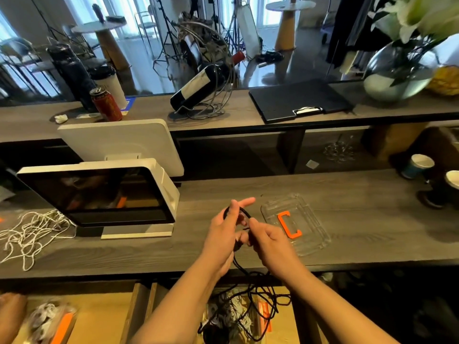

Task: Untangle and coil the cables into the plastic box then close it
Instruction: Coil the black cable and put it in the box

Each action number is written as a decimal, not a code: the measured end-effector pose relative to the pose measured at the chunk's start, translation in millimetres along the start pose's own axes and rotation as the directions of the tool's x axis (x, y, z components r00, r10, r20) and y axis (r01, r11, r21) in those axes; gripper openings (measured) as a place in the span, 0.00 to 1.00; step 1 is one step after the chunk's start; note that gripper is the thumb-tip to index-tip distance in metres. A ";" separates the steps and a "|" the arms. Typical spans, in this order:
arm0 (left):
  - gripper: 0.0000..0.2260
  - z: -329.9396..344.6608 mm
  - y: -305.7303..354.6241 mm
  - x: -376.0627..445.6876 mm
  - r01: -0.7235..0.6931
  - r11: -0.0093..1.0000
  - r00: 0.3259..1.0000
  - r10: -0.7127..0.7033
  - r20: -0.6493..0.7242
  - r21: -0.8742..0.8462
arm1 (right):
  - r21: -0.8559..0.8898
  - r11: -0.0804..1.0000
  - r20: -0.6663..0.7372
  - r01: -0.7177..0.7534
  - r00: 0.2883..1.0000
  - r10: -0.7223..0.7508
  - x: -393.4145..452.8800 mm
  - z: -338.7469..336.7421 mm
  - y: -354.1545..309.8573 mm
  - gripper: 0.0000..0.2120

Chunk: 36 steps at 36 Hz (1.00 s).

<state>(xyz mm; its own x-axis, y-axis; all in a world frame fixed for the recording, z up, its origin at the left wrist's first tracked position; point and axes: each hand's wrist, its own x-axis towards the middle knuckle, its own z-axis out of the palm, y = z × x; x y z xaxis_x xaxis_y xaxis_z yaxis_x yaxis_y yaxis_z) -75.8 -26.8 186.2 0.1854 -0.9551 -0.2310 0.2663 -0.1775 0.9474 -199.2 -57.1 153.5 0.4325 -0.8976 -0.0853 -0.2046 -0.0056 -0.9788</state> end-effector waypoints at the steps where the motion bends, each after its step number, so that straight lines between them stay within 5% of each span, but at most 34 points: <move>1: 0.19 2.8 -0.8 0.6 -0.007 1.000 1.000 0.007 -0.030 0.009 | -0.004 1.000 0.004 -0.012 1.000 0.012 -0.2 -0.2 0.8 0.23; 8: 0.22 9.3 7.5 10.4 -0.040 0.976 0.995 0.018 -0.102 -0.212 | -0.003 0.993 0.062 -0.115 0.991 0.115 -14.6 -2.3 8.8 0.23; 18: 0.19 17.2 -0.9 21.0 -0.121 0.971 0.983 0.090 -0.158 -0.205 | -0.269 0.960 0.169 -0.082 0.977 0.130 -22.9 3.3 -0.2 0.17; 23: 0.19 23.4 3.5 29.2 -0.164 0.986 0.973 0.157 -0.171 -0.027 | -0.471 0.882 0.214 0.035 0.974 0.076 -29.4 4.1 -2.8 0.11; 28: 0.25 13.4 0.8 39.0 -0.122 0.913 0.960 0.208 -0.187 0.388 | -0.534 0.838 0.255 0.110 0.966 0.035 -37.8 4.9 -14.2 0.18; 36: 0.37 15.2 11.5 30.0 0.069 0.820 0.993 -0.112 0.041 0.568 | -0.496 0.785 0.282 0.372 0.923 -0.260 -5.9 -33.9 -35.1 0.06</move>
<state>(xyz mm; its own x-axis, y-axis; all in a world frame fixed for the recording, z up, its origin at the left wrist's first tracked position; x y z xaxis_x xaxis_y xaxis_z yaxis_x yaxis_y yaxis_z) -81.5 -61.1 193.5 0.1152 -0.9382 -0.3263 -0.3058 -0.3460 0.8870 -224.2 -66.6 194.6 0.7002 -0.7032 0.1235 -0.4347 -0.5572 -0.7075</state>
